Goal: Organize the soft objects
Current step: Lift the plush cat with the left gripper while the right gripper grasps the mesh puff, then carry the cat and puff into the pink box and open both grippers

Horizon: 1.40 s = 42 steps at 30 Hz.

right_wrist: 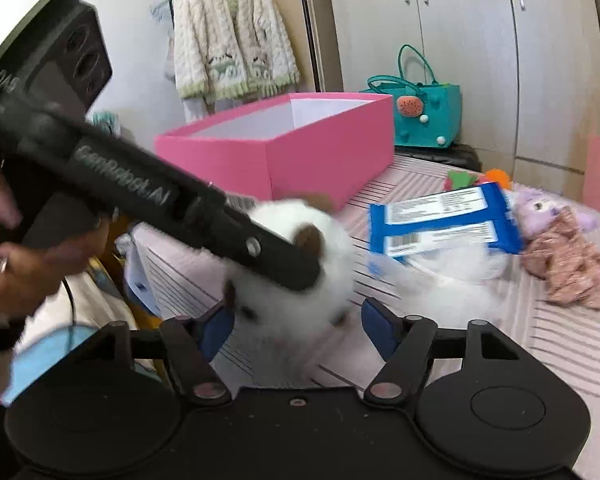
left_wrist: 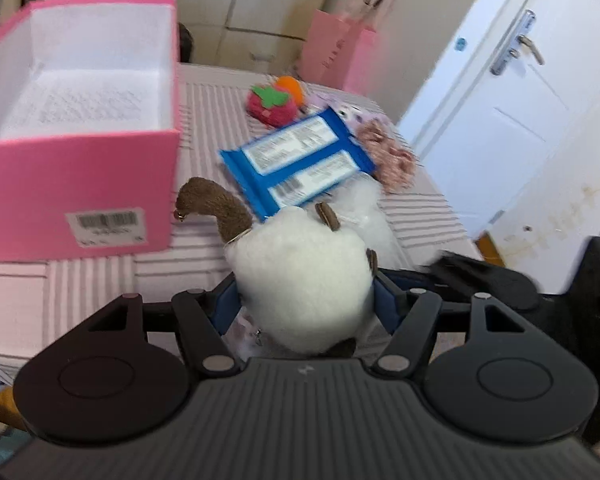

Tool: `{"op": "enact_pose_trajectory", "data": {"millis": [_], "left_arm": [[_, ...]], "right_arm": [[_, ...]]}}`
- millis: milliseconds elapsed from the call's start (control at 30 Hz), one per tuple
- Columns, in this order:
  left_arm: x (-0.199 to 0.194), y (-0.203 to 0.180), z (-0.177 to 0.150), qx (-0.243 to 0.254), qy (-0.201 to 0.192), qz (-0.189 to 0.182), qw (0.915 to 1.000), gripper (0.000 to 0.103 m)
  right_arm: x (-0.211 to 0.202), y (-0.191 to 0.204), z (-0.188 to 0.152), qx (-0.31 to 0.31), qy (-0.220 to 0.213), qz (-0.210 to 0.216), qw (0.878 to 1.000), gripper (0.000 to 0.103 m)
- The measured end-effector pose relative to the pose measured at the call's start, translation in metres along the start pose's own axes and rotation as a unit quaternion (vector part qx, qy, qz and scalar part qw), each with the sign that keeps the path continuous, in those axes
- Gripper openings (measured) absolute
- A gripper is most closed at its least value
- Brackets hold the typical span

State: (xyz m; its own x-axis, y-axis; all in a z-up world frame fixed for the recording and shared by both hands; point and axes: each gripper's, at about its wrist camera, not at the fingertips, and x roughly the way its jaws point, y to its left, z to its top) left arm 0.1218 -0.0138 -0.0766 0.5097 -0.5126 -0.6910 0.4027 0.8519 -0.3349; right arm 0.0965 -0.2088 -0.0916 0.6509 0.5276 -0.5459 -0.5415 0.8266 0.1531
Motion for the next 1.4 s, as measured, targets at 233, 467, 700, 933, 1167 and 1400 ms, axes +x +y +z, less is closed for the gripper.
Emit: {"op": "enact_pose_trajectory", "data": {"millis": [233, 467, 700, 933, 1167, 1400], "left_arm": [[0.003, 0.007, 0.000, 0.003, 0.008, 0.008, 0.9999, 0.066], [0.004, 0.003, -0.005, 0.009, 0.013, 0.005, 0.9999, 0.066], [-0.018, 0.005, -0.005, 0.015, 0.001, 0.008, 0.9999, 0.066], [-0.038, 0.005, -0.009, 0.020, 0.012, -0.008, 0.9997, 0.066], [-0.063, 0.004, -0.011, 0.031, 0.037, -0.019, 0.9987, 0.066], [-0.098, 0.009, -0.007, 0.043, 0.041, 0.004, 0.9982, 0.066]], "right_arm": [[-0.019, -0.061, 0.003, 0.123, -0.031, -0.014, 0.992, 0.079], [0.030, -0.071, 0.005, 0.116, -0.006, -0.056, 0.992, 0.046], [-0.005, -0.078, 0.006, 0.112, -0.019, -0.066, 0.991, 0.032], [-0.032, -0.070, 0.013, 0.103, -0.002, -0.043, 0.994, 0.033], [-0.035, -0.041, 0.033, 0.076, 0.051, 0.015, 0.996, 0.033], [-0.031, -0.012, 0.059, 0.058, 0.083, 0.088, 0.991, 0.033]]}}
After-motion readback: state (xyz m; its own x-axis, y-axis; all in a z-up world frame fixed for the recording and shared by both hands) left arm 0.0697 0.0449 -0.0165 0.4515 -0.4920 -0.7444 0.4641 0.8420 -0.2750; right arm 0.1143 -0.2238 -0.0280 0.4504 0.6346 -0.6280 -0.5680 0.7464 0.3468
